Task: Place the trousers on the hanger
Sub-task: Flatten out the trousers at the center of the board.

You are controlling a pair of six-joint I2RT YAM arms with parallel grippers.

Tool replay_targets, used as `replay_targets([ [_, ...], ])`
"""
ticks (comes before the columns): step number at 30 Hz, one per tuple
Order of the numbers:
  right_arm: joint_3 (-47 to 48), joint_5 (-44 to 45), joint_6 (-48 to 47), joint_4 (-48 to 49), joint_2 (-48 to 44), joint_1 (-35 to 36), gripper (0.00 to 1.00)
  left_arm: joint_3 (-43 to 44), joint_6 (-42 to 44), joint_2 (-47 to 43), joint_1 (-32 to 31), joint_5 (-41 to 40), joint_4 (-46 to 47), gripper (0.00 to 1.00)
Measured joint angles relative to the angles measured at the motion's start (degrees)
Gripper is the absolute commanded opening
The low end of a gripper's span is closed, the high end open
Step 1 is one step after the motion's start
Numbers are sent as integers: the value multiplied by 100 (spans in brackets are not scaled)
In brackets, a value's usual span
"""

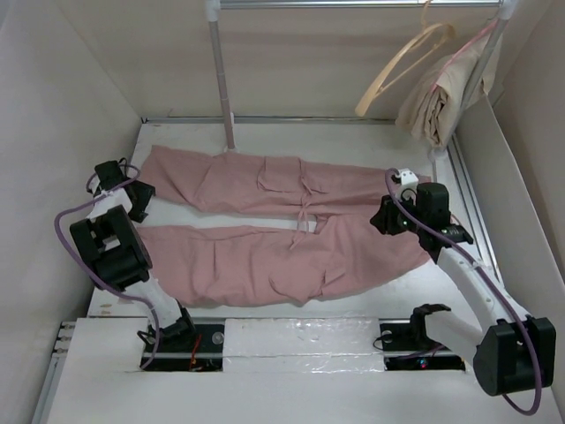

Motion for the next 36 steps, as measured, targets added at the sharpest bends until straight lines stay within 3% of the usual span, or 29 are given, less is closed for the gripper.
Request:
replay_targets([
  [6,-42,-192,-245,-201,-70,289,35,131,-116,632,-81,398,470,58],
  [10,-181,-188,-221,-221,-210,553,35,542,-201,1036,-76,431,625,0],
  [18,-199,-114,-118,-286,-214,907,31,1115,-164,1543,-83,219,452,0],
  [25,-199,-76,39,-273,-199,1095,31,662,136,861,-81,-579,24,0],
  [26,-199,-76,42,-260,-181,1095,31,551,188,669,-79,-658,-39,3],
  [27,-199,-81,39,-236,-153,1095,32,474,254,481,-79,-723,-111,12],
  [28,-199,-103,37,-203,-101,1095,32,461,332,339,-79,-761,-186,44],
  [30,-197,-170,4,-149,46,1097,32,483,433,210,-79,-793,-302,80],
  [33,-195,-289,-114,-155,240,1150,32,555,538,42,-79,-822,-439,86],
  [36,-186,-402,-236,-155,251,1283,32,380,599,-511,-79,-1047,-669,81],
])
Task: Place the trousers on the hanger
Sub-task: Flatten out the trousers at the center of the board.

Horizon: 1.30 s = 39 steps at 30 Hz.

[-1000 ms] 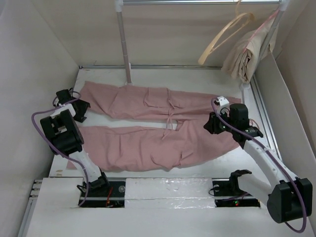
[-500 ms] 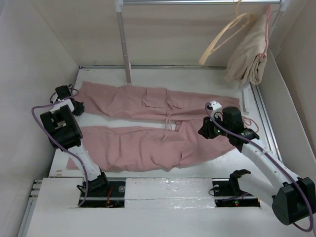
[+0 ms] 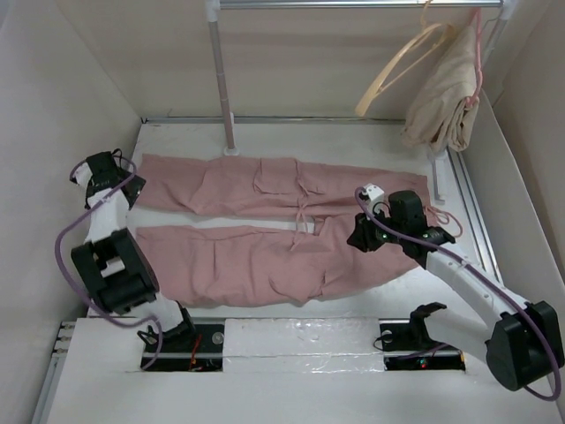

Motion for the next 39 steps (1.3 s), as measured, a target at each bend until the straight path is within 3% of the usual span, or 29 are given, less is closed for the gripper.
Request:
replay_targets([
  [7,59,-319,-229,-15,-155,249,32,-1075,-111,-1910,0,-581,-326,63],
  [13,286,-417,-415,-232,-179,372,32,-2229,-474,-1971,2,-748,-678,67],
  [17,345,-409,-479,-428,-291,413,32,-2472,-588,-1818,2,-713,-702,65],
  [19,365,-385,-487,-553,-358,459,32,-2483,-601,-1668,2,-678,-555,52],
  [21,391,-323,-494,-673,-439,516,32,-2483,-584,-1410,2,-647,-365,22],
  [22,411,-249,-501,-804,-468,529,32,-2483,-560,-1250,2,-656,-293,0],
  [27,778,90,-511,-1137,-584,525,33,-2144,-330,-697,0,-866,-164,0],
  [37,1139,850,-328,-1478,-881,101,57,-780,-61,7,0,-1099,-417,1],
  [38,1132,901,-297,-1506,-892,63,58,-610,-48,63,0,-1084,-415,8],
  [39,1121,935,-280,-1532,-898,33,60,-481,-11,101,0,-1088,-382,24],
])
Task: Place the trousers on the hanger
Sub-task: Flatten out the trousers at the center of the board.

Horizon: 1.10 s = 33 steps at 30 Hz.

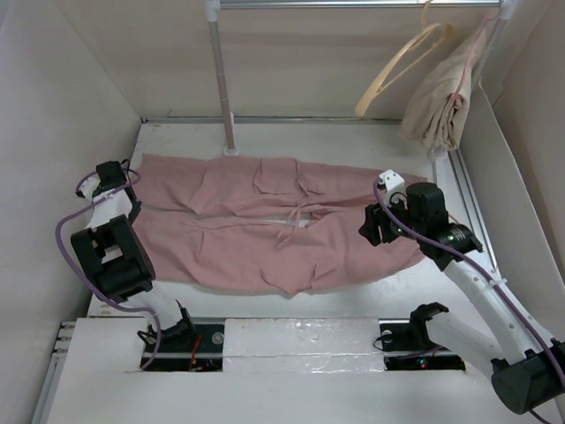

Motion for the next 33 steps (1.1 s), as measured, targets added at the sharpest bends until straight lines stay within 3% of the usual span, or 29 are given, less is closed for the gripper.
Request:
replay_targets([
  [2,-11,39,26,-59,-15,-61,60,72,70,-17,2,-20,28,44],
  [3,-11,52,37,-81,-33,-85,60,35,66,-79,13,-2,26,65],
  [5,-15,52,39,-118,-87,-116,58,-105,96,-374,44,35,-68,77],
  [6,-28,46,37,-120,-133,-122,51,-173,87,-608,61,59,-144,84],
  [7,-55,-9,31,-114,-184,-122,42,-212,90,-861,76,90,-223,84],
  [8,-90,-76,20,-114,-243,-122,22,-256,87,-1180,90,111,-284,81],
  [9,-122,-146,-13,-120,-289,-122,14,-284,83,-1523,92,127,-365,70],
  [11,-208,-326,-7,-125,-378,-122,4,-365,-7,-2253,101,153,-503,67],
  [13,-326,-507,-31,-111,-455,-122,4,-509,-173,-2898,98,142,-732,65],
  [16,-529,-785,-81,-125,-529,-122,13,-1008,-627,-3495,214,160,-1060,66],
  [18,-603,-935,-157,-168,-527,-122,24,-1366,-914,-3615,507,184,-1399,66],
  [21,-632,-1097,-299,-271,-540,-122,31,-1543,-1182,-3348,1051,341,-1746,65],
  [28,-632,-1119,-527,-573,-704,-116,32,-2028,-1521,-3161,1943,815,-1613,60],
  [33,-632,-1115,-553,-671,-734,-116,33,-2144,-1541,-2874,2100,859,-1451,60],
])
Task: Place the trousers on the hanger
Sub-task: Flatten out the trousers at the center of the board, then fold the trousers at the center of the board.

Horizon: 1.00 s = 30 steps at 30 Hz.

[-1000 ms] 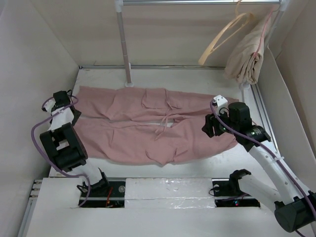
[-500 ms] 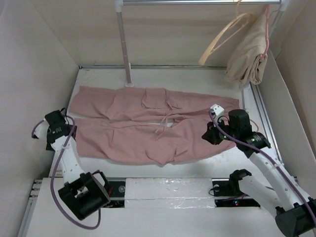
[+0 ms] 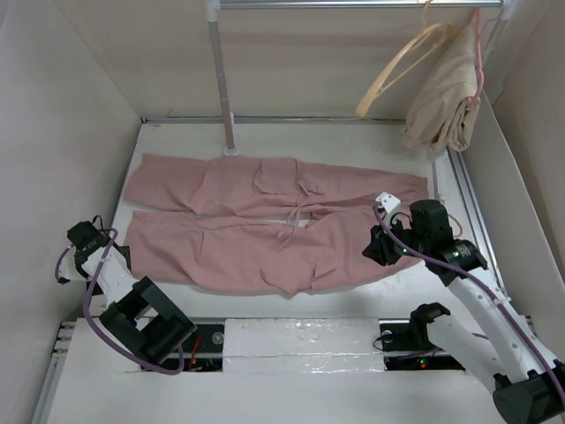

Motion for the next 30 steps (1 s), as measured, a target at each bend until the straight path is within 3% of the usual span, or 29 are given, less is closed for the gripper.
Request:
replay_targets([
  [3,0,9,24,-2,0,0,34,0,7,131,0,44,188,59],
  [8,0,142,234,20,0,0,52,-85,59,490,0,166,688,57],
  [11,2,433,457,20,22,-2,60,-243,127,850,0,221,938,42],
  [12,2,555,542,17,42,-28,62,-304,151,966,0,236,1014,27],
  [13,2,664,623,17,61,-66,62,-293,166,999,2,245,1019,20],
  [14,4,800,726,20,90,-127,60,-308,221,992,4,258,1102,4],
  [15,4,938,831,20,116,-205,60,-337,229,1012,11,293,1224,0],
  [20,-4,1622,1379,-13,184,-1475,48,-348,356,885,9,588,1325,0],
  [24,-2,2417,1836,-170,382,-2490,47,-297,387,372,-223,852,1349,0],
  [30,-35,2721,2218,-111,1399,-3576,47,-339,356,160,-490,1342,1707,0],
])
